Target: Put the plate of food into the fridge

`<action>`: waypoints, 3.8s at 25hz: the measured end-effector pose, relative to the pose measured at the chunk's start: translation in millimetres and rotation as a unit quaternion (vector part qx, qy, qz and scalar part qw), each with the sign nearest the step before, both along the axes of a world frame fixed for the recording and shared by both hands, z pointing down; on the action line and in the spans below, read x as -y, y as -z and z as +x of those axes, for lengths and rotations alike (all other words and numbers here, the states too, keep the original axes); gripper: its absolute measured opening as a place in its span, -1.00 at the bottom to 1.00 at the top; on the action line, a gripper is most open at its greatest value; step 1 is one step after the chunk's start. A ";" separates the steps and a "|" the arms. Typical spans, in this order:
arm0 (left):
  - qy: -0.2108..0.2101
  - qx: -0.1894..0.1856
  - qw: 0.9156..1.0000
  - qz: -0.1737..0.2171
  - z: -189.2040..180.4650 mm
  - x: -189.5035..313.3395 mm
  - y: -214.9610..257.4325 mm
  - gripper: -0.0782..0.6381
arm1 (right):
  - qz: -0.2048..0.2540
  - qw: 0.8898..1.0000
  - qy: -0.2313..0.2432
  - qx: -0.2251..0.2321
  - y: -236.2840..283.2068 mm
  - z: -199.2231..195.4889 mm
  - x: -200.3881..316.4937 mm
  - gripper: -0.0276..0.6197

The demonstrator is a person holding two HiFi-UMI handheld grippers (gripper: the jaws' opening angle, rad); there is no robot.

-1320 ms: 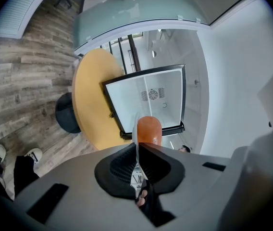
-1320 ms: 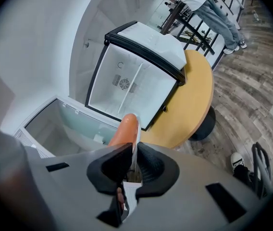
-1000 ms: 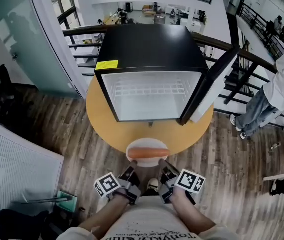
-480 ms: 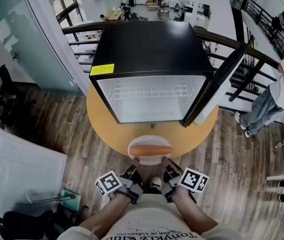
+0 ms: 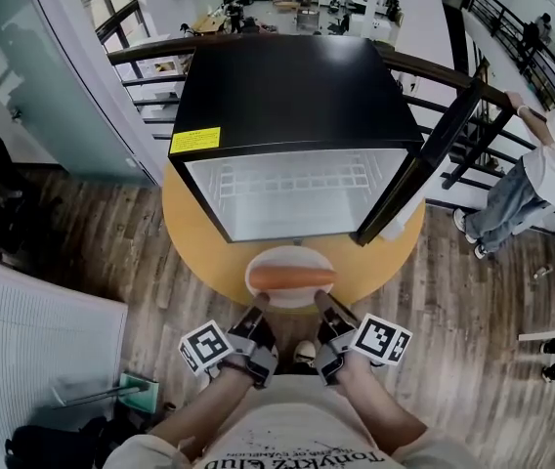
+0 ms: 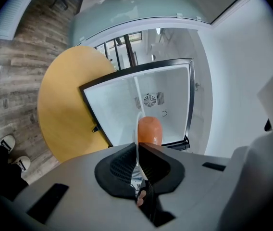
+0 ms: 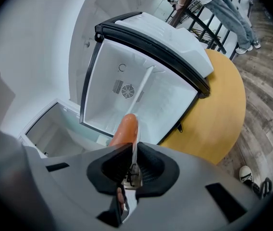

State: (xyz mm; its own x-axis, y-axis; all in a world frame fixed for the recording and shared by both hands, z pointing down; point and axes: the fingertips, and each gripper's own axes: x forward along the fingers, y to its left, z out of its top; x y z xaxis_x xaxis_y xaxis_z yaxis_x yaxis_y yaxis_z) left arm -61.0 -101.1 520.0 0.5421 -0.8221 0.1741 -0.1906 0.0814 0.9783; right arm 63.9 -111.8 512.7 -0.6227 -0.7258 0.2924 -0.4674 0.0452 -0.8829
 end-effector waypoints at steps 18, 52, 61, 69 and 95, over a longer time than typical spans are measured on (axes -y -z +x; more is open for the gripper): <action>0.015 -0.011 1.000 0.021 3.8 76.3 35.1 -0.69 | 0.038 0.999 -0.018 0.000 32.4 4.2 76.6 -0.76; 0.048 -0.005 0.999 -0.017 -6.8 208.6 23.7 -0.69 | 0.032 0.998 -0.047 -0.020 26.9 -4.0 212.9 -0.76; 0.054 -0.005 0.998 -0.034 -5.1 217.8 14.9 -0.69 | 0.025 0.998 -0.052 -0.026 18.7 -2.2 224.5 -0.76; 0.057 -0.003 0.998 -0.040 -5.4 222.8 14.9 -0.69 | 0.027 0.998 -0.056 -0.032 17.7 -2.3 231.3 -0.75; 0.032 0.066 0.997 0.005 -6.5 234.8 29.3 -0.54 | 0.068 0.984 -0.044 -0.156 29.8 1.8 243.1 -0.67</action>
State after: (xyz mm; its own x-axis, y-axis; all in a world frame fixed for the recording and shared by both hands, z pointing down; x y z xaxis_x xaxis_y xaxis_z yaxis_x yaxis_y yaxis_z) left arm -67.5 -336.0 490.7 0.4607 -0.8565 0.2326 -0.3133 0.0882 0.9455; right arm 65.6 -354.9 482.9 -0.4503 -0.8190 0.3557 -0.7226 0.1003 -0.6840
